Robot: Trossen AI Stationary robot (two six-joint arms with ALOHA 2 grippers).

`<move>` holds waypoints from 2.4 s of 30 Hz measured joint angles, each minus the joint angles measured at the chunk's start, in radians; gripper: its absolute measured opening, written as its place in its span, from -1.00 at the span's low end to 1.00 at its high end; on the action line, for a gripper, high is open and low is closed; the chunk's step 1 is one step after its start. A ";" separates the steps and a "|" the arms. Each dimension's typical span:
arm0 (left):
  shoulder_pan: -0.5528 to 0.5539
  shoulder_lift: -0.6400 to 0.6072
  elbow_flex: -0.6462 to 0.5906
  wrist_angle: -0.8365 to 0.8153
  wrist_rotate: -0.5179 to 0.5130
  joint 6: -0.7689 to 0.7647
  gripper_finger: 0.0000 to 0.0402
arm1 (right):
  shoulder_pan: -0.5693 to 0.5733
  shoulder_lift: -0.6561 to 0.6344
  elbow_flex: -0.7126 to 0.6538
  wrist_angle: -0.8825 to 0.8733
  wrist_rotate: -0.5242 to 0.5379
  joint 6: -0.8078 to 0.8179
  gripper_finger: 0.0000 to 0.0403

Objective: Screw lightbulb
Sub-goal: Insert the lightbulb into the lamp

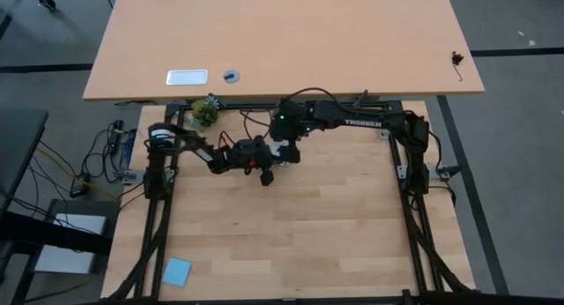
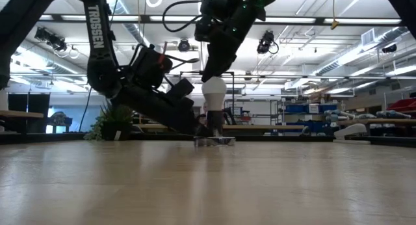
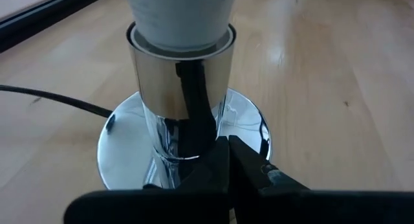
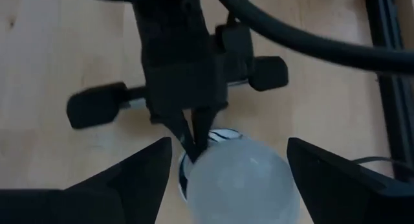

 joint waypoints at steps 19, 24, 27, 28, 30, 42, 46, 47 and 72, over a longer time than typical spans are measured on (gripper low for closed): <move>0.000 0.019 0.008 0.015 0.001 0.001 -1.00 | 0.018 -0.008 0.121 -0.134 0.142 0.093 0.53; 0.000 0.020 0.007 0.017 0.003 0.000 -1.00 | -0.003 -0.004 0.126 -0.174 0.006 -0.042 0.51; 0.000 0.020 0.007 0.017 0.003 0.000 -1.00 | -0.024 -0.003 0.097 -0.177 -0.002 -0.051 0.48; 0.000 0.020 0.007 0.017 0.003 0.000 -1.00 | -0.030 -0.001 0.087 -0.174 0.003 -0.055 0.47; 0.001 0.020 0.007 0.017 0.004 0.000 -1.00 | -0.040 0.000 0.076 -0.174 0.006 -0.072 0.46; 0.001 0.021 0.006 0.022 0.005 -0.001 -1.00 | -0.036 -0.008 0.011 -0.118 0.000 0.069 0.35; 0.001 0.021 0.006 0.022 0.005 -0.002 -1.00 | -0.019 -0.009 0.004 -0.112 0.105 0.409 0.29; 0.001 0.021 0.006 0.022 0.005 -0.002 -1.00 | -0.015 -0.008 0.003 -0.117 0.132 0.520 0.28; 0.001 0.021 0.006 0.022 0.008 -0.007 -1.00 | 0.003 -0.017 0.076 -0.131 0.051 -0.091 0.60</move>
